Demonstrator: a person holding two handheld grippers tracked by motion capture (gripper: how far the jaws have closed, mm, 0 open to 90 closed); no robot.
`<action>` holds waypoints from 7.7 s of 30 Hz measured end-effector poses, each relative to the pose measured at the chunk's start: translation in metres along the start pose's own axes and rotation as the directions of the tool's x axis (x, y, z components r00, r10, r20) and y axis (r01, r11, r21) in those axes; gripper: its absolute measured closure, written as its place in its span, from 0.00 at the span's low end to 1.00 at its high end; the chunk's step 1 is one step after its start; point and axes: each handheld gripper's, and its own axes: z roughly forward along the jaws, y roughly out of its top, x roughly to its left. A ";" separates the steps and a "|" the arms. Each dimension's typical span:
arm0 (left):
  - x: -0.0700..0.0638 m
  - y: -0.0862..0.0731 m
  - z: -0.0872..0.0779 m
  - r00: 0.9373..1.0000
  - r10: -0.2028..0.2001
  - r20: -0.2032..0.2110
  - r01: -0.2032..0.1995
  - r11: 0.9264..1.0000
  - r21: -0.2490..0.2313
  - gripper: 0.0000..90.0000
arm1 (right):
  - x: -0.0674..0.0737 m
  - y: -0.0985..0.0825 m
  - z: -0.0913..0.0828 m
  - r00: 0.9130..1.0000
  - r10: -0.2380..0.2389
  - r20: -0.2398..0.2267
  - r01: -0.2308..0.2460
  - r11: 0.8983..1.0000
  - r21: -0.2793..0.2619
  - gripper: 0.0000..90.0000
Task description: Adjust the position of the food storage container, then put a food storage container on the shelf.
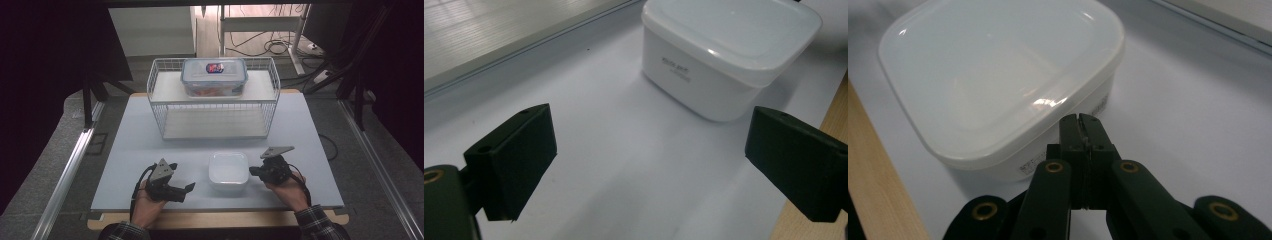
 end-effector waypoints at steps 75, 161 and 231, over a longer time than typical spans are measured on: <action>0.007 0.053 0.069 0.939 -0.157 0.305 0.107 0.979 0.173 0.23 | 0.009 0.019 0.009 0.979 0.119 -0.168 -0.117 0.993 0.022 0.28; 0.018 0.138 -0.028 0.989 -0.145 0.007 0.144 0.980 -0.140 0.86 | 0.008 0.112 -0.059 0.990 0.075 -0.120 -0.111 0.937 -0.332 0.88; 0.069 0.278 -0.052 0.991 -0.131 -0.039 0.119 0.967 -0.225 0.87 | -0.029 0.250 -0.112 0.997 0.081 -0.001 -0.073 0.892 -0.446 0.86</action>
